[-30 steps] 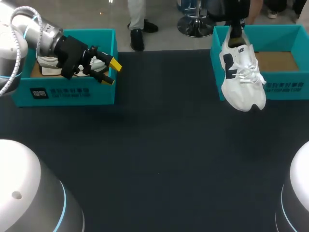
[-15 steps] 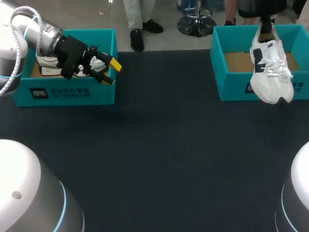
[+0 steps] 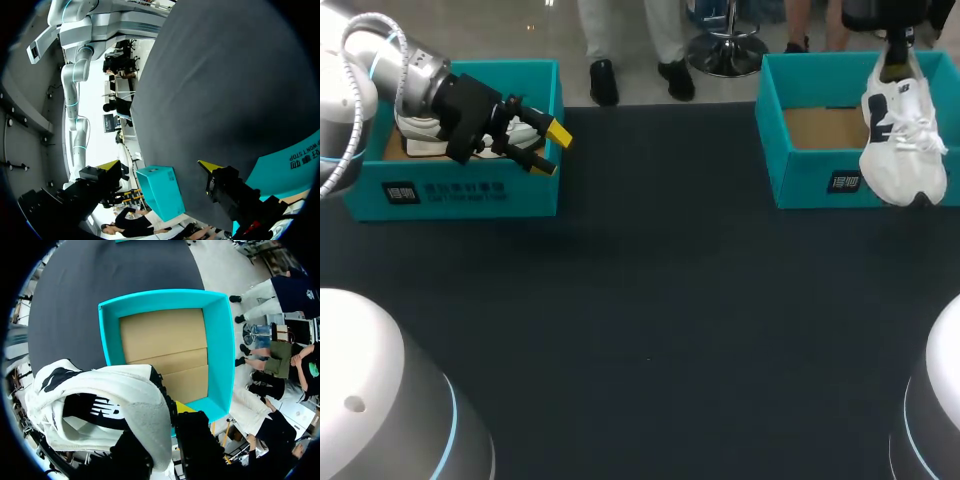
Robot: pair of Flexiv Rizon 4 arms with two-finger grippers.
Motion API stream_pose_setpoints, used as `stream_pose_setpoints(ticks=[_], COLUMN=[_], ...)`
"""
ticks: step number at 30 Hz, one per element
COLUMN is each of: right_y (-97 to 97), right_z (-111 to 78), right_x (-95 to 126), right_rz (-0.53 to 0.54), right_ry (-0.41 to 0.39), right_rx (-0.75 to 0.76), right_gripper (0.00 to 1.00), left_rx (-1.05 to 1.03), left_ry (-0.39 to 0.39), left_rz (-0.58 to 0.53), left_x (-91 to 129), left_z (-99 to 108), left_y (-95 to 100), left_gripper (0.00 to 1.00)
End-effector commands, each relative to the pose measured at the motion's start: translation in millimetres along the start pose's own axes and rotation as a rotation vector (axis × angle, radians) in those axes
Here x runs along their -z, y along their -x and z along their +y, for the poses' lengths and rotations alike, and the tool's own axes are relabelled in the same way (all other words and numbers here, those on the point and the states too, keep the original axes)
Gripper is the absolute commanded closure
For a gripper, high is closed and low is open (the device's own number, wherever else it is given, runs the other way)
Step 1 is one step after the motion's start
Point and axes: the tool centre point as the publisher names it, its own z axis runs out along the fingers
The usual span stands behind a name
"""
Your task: Take the shoe out of the shoebox, open the shoe tongue, remove and reinsert the insole, then place the shoe into the shoebox
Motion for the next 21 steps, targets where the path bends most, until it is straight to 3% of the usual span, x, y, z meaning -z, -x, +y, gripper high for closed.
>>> stream_pose_setpoints(ticks=[1, 9, 21], right_y=[0.5, 0.5, 8.3], right_z=[0.0, 0.0, -65.9], right_x=[1, 1, -27], right_rz=[0.001, 0.001, 0.024], right_ry=[-0.002, -0.002, -0.020], right_rx=[0.001, 0.001, 0.057], right_gripper=[1.00, 1.00, 1.00], left_rx=[-0.001, -0.001, -0.001], left_ry=[-0.001, -0.001, -0.001], left_rz=[0.002, 0.002, 0.002], left_x=[0, 0, 0], left_z=[0, 0, 0], left_y=[-0.1, -0.1, -0.1], left_gripper=[0.00, 0.00, 0.00])
